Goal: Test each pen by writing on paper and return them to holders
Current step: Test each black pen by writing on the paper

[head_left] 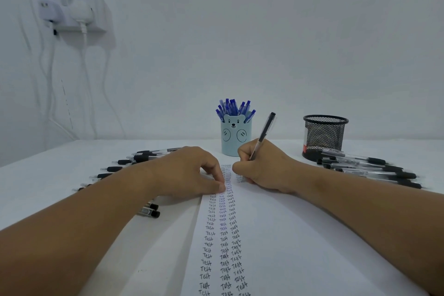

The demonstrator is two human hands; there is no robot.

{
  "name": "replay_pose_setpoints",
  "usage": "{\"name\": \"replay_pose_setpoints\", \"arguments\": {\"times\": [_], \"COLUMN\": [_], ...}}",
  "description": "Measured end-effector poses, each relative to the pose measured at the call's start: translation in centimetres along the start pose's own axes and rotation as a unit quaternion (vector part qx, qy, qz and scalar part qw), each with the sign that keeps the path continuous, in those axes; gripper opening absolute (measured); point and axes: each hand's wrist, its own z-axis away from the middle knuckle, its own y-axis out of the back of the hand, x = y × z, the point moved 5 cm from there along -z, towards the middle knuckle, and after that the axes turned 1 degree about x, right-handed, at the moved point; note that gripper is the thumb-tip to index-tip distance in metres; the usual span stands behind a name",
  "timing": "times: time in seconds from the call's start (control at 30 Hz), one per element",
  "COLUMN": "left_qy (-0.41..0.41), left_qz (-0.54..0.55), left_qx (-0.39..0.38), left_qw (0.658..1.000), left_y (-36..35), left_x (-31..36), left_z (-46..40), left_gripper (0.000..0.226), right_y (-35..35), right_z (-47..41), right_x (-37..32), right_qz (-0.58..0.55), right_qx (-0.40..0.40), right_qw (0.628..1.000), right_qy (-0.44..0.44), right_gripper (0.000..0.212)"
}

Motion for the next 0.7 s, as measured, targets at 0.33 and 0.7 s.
{"name": "replay_pose_setpoints", "arguments": {"times": [0.33,0.7], "left_qy": [-0.008,0.000], "left_qz": [-0.005,0.000], "left_qx": [-0.002,0.003], "left_qw": [1.000,1.000], "left_y": [-0.01,-0.02], "left_x": [0.13,-0.10], "left_z": [-0.05,-0.08], "left_gripper": [0.008,0.007], "right_y": [0.00,0.00], "right_z": [-0.15,-0.20], "right_x": [0.03,0.17], "right_qz": [0.022,0.013], "right_qx": [0.019,0.010], "right_qw": [0.999,1.000], "right_qy": [0.014,0.018], "right_gripper": [0.034,0.038]}}
